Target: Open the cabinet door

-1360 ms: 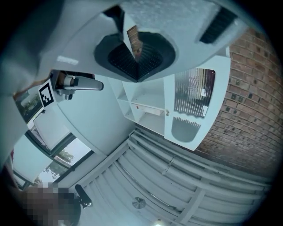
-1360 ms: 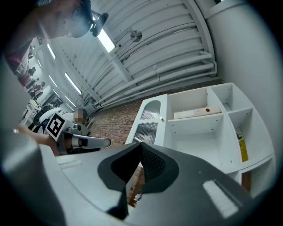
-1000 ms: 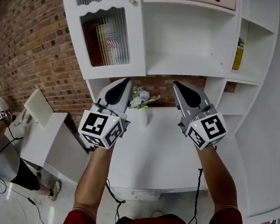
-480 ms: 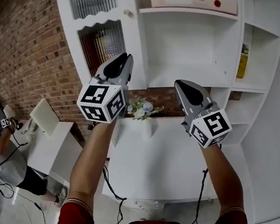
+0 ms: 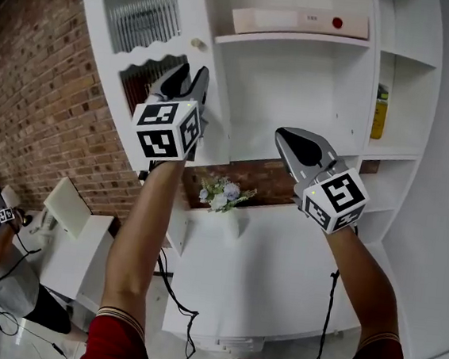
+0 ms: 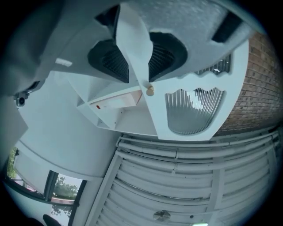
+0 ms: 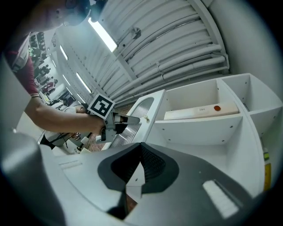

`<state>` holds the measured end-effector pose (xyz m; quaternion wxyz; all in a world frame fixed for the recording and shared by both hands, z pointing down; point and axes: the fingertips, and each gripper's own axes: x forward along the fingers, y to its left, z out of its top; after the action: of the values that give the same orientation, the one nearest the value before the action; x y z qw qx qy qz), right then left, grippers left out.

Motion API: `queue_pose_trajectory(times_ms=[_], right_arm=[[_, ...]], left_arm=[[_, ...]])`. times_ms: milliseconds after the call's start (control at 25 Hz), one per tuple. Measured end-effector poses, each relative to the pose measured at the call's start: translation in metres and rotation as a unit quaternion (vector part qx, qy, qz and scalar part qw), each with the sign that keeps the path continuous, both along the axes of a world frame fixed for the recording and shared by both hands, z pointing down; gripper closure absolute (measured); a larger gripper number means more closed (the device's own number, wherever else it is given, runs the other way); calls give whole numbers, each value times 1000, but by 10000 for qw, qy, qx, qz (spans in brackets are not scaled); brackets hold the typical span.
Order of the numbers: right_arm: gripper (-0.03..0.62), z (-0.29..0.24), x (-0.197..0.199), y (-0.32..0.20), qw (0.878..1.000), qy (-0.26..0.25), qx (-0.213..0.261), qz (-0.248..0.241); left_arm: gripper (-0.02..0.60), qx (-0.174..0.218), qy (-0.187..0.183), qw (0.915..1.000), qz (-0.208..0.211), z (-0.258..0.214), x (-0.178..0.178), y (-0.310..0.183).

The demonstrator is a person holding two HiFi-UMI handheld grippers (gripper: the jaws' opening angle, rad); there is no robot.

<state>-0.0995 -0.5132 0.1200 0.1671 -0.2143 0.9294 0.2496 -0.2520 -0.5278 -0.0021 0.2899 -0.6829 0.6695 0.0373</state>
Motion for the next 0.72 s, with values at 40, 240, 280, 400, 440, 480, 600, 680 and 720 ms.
queue_pose_trajectory(times_ms=[40, 240, 280, 400, 440, 480, 600, 680, 720], right_arm=[[581, -1, 0, -1, 10000, 23, 30, 5], [582, 0, 0, -4, 9998, 124, 133, 33], [580, 1, 1, -5, 9998, 139, 142, 37], [580, 5, 4, -10, 9997, 187, 160, 78], [581, 6, 5, -12, 9996, 202, 161, 91], [582, 7, 5, -14, 9996, 215, 157, 101], [581, 10, 6, -18, 9996, 237, 134, 116], [581, 12, 7, -20, 9996, 240, 129, 117], [581, 12, 7, -20, 9996, 239, 128, 117]], left_arm=[[453, 12, -20, 10000, -55, -5, -2, -4], [451, 59, -129, 9995, -277, -28, -10, -23], [449, 55, -147, 9994, -318, -31, -11, -27], [442, 61, -166, 9991, -385, -39, -13, -36], [442, 68, -167, 9991, -390, -41, -13, -38], [442, 77, -166, 9991, -395, -43, -13, -40], [442, 122, -145, 9989, -419, -48, -14, -43], [442, 159, -160, 9988, -436, -50, -13, -44], [442, 176, -174, 9987, -447, -51, -13, -44]])
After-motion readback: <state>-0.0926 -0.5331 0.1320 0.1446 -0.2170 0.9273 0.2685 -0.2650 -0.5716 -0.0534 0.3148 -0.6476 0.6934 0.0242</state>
